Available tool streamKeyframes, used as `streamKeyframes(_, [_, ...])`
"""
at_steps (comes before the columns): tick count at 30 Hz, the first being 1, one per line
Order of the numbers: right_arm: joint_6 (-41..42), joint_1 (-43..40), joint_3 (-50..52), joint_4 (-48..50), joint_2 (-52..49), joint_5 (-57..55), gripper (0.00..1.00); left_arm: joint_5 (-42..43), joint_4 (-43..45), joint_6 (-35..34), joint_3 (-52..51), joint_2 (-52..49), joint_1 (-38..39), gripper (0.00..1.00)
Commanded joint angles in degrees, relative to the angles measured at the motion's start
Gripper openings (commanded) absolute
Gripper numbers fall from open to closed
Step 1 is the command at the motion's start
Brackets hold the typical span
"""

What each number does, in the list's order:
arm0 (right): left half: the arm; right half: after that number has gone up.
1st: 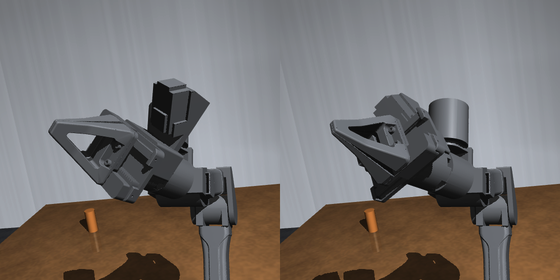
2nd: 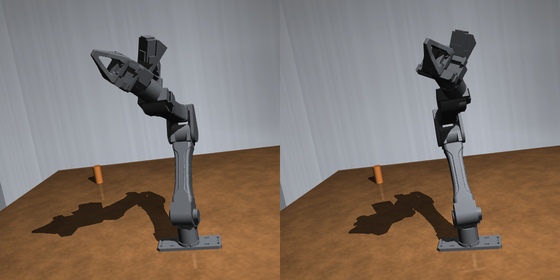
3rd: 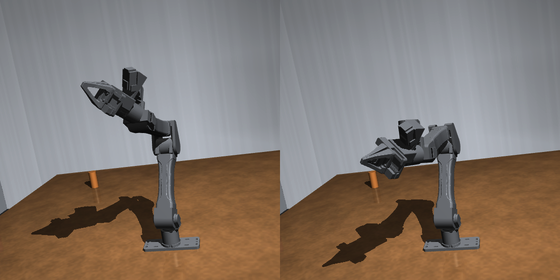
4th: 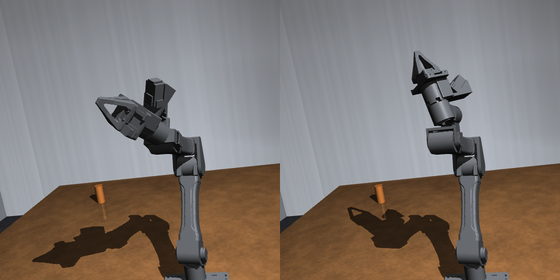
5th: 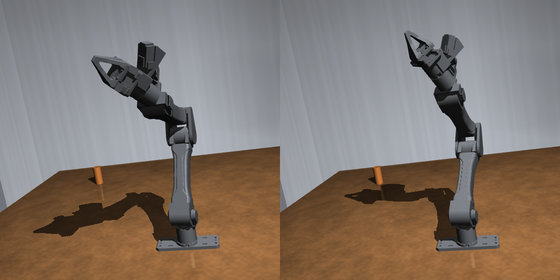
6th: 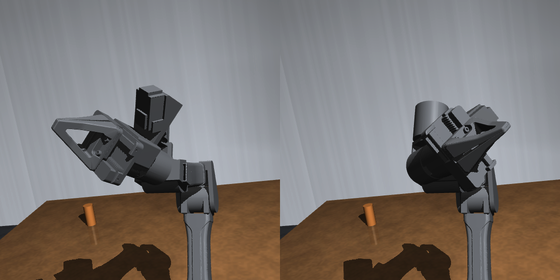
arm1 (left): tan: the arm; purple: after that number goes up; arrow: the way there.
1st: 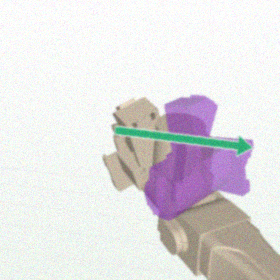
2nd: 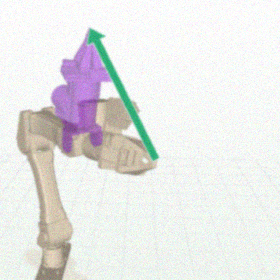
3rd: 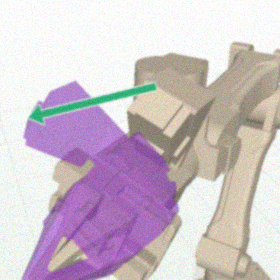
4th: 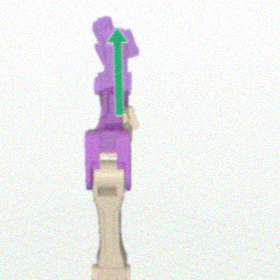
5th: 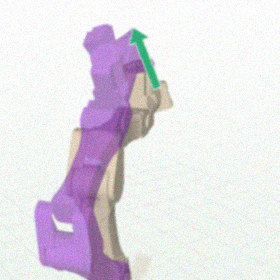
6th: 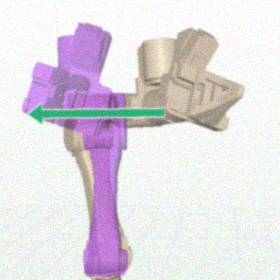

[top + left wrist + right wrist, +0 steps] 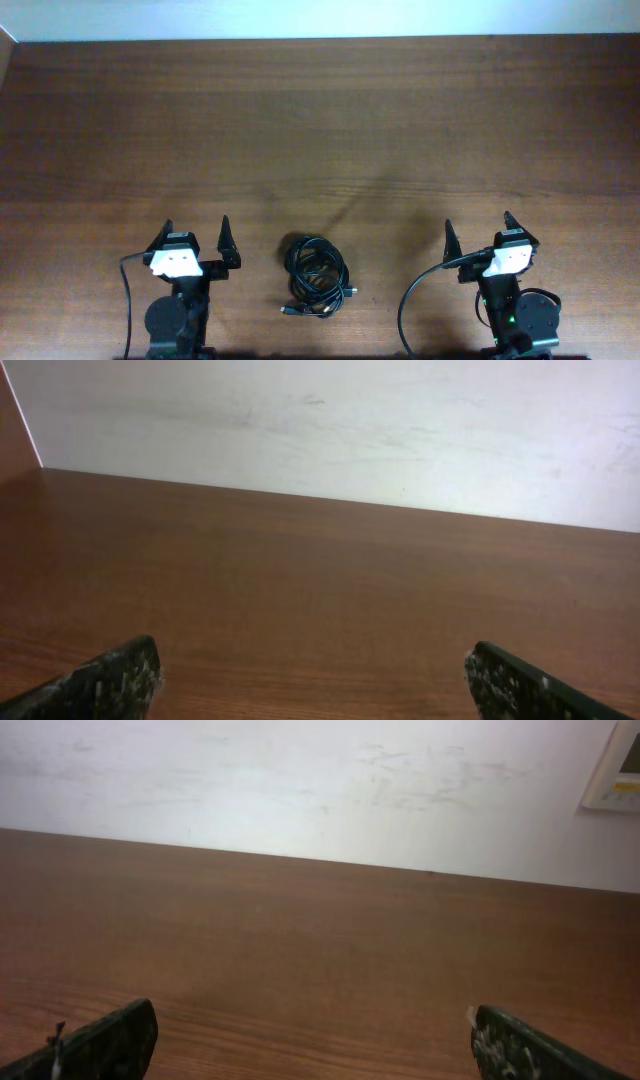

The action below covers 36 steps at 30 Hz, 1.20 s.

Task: Untangle cables

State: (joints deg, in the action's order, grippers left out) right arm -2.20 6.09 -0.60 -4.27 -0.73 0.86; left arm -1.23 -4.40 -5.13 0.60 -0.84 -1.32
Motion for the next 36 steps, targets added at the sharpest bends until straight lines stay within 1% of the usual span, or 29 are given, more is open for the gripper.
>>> streamKeyframes(1, [-0.37,-0.28,0.28,-0.39,0.52,-0.94,0.99,0.42,-0.39,0.92,-0.09,0.50,-0.35,0.99])
streamKeyframes(25, [-0.39,-0.28,0.28,-0.39,0.52,-0.94,0.99,0.46,-0.70,0.92,0.07,0.48,-0.35,0.99])
streamKeyframes(31, [-0.37,-0.28,0.28,-0.39,0.52,-0.94,0.99,0.44,-5.75,0.96,3.13,0.48,-0.35,0.99])
streamKeyframes(34, [-0.39,-0.28,0.28,-0.39,0.52,-0.94,0.99,0.46,-8.85,3.19,5.11,0.44,-0.35,0.99])
streamKeyframes(36, [-0.37,-0.28,0.28,-0.39,0.52,-0.94,0.99,0.42,-11.15,3.52,6.60,0.44,-0.35,0.99])
